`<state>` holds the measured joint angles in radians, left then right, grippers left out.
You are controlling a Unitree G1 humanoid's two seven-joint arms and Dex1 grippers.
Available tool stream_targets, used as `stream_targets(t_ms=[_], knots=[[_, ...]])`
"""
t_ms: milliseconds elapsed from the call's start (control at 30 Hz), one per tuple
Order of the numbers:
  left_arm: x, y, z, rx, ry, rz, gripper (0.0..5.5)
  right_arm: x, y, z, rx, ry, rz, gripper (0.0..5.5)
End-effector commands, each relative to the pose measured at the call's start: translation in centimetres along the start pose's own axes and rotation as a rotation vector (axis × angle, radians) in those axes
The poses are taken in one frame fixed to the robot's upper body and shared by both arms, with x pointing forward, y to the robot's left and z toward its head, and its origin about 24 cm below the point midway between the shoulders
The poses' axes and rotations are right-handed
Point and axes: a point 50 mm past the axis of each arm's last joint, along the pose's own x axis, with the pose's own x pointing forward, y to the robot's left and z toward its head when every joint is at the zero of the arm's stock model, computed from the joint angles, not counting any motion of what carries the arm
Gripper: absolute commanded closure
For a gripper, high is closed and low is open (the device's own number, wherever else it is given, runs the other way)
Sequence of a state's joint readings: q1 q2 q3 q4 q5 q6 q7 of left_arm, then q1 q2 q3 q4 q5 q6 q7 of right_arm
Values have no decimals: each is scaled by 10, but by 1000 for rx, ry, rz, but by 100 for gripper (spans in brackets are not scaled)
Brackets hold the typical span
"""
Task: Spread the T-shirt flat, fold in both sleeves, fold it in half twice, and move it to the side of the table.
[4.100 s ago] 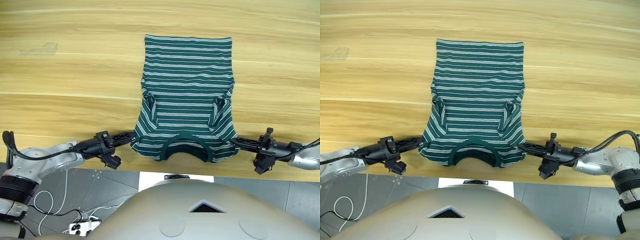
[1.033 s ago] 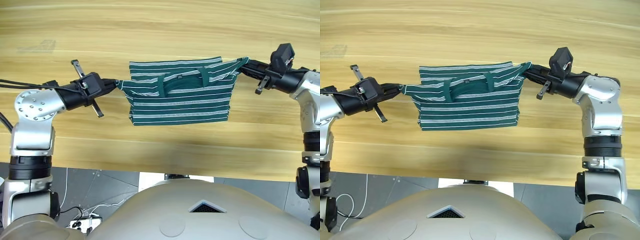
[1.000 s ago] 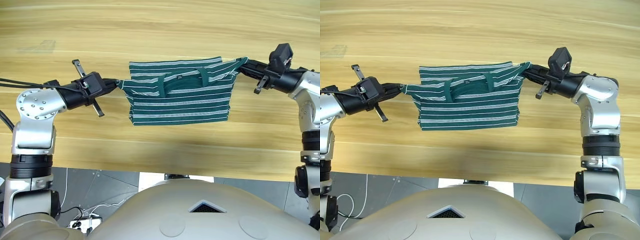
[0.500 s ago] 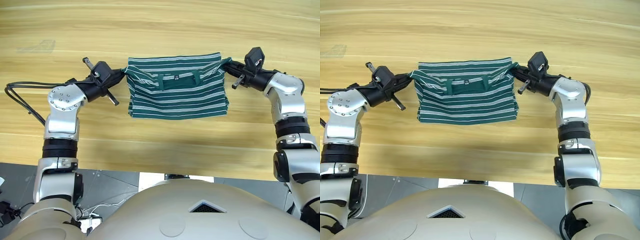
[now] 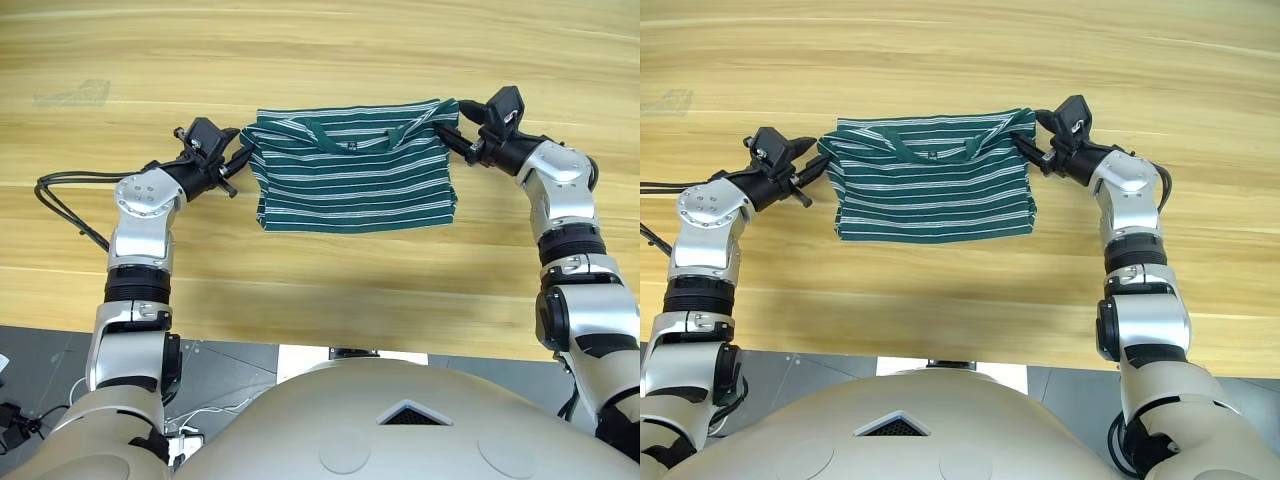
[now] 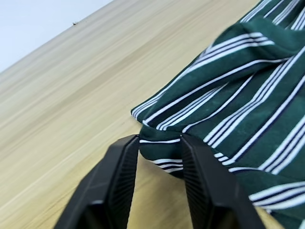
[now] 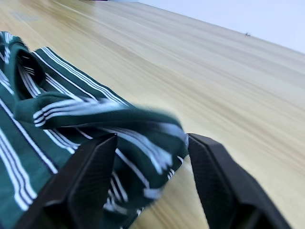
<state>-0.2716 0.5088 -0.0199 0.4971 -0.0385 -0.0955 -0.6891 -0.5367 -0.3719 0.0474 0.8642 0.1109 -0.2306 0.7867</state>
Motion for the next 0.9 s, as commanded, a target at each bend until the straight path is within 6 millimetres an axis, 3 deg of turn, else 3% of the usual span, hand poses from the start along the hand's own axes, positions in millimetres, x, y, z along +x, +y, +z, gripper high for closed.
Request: stream_targets(t_ms=[33, 267, 367, 500, 667, 800, 900], knots=[[11, -1, 5, -23, -36, 30, 313, 8, -4, 6, -43, -13, -76, 210], [14, 1, -2, -46, -64, 168, 206, 7, -14, -4, -63, 25, -296, 89], [16, 20, 5, -56, -92, 339, 163, 9, -12, -6, -74, 30, -317, 40], [0, 61, 47, -42, -284, 697, 109, 14, -17, 11, -279, 52, -282, 10], [-20, 54, 84, -24, -454, 730, 109, 24, -34, 40, -531, 161, -244, 10], [-27, 39, 91, -18, -468, 692, 109, 26, -28, 20, -619, 306, -182, 10], [-34, 34, 95, -7, -466, 677, 109, 16, -18, -17, -727, 506, -106, 10]])
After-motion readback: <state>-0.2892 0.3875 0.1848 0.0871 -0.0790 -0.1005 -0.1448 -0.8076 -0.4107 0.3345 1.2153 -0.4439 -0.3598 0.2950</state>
